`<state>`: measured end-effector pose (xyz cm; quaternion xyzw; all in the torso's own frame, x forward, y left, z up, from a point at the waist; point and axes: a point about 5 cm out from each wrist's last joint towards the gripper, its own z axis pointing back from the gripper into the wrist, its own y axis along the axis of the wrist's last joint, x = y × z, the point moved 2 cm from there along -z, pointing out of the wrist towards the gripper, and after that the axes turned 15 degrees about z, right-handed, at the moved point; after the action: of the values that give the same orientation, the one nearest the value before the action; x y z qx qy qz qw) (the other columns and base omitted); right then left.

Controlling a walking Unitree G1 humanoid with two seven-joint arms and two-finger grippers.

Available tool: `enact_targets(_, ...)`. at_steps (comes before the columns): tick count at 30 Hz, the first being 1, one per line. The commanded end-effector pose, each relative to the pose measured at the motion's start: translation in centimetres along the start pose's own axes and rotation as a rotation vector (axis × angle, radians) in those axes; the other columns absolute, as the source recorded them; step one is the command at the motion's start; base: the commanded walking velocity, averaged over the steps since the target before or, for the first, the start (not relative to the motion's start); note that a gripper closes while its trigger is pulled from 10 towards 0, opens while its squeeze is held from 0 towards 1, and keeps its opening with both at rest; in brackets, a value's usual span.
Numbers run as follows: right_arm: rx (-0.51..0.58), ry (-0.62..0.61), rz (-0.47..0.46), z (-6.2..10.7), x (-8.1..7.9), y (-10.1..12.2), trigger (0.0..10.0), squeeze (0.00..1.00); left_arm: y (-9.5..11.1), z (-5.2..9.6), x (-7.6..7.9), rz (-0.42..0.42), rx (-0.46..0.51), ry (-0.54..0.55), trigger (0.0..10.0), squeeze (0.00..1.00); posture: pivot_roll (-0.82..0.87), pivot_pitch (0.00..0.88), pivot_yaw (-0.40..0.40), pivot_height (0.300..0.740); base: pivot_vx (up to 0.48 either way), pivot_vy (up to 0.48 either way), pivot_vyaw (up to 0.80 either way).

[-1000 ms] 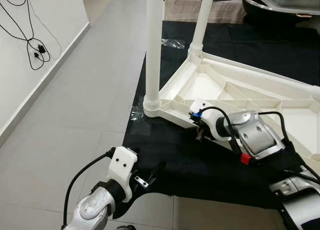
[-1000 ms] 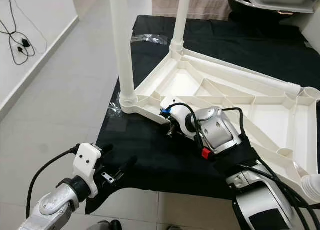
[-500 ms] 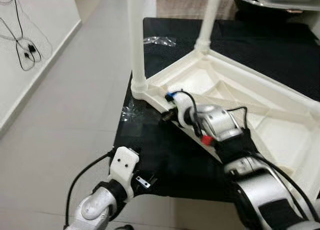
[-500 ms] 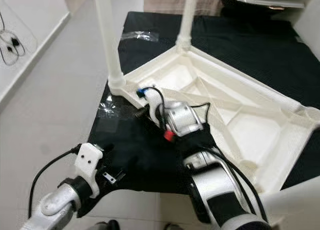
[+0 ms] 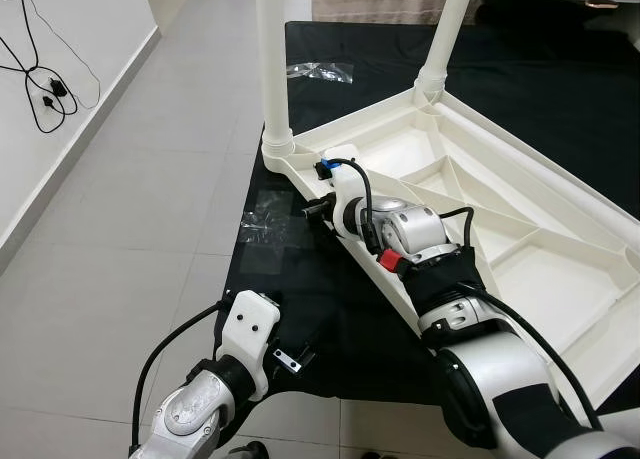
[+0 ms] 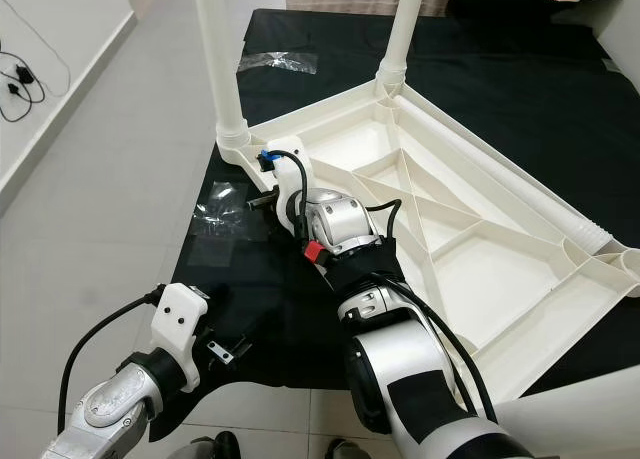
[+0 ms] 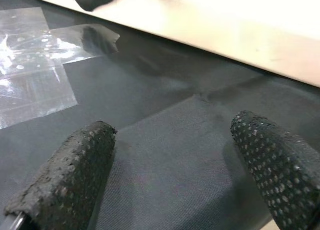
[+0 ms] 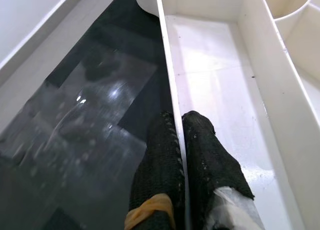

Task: Building children table

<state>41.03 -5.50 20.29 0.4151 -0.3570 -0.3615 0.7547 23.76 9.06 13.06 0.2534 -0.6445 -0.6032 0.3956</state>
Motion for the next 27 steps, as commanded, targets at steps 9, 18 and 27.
enact_targets(9, 0.131, -0.282, -0.298, 0.2, 3.0, 3.1, 3.8, 0.0, -0.3, 0.2, 0.4, 0.002, -0.016, -0.003, 10.0, 0.0, 0.02, 0.233, -0.033, 0.74, 0.0, 0.0, 0.0)
enact_targets(18, 0.565, 0.015, -0.336, 2.4, -1.1, 9.0, 10.0, 1.0, -0.3, 0.1, 0.4, -0.001, -0.016, -0.002, 10.0, 0.0, 0.01, 0.231, -0.033, 0.74, 0.0, 0.0, 0.0)
enact_targets(27, 0.746, 0.378, -0.109, 6.9, -3.4, 7.8, 10.0, 1.0, -0.4, 0.0, 0.3, -0.007, -0.018, -0.007, 10.0, 0.0, -0.01, 0.217, -0.032, 0.74, 0.0, 0.0, 0.0)
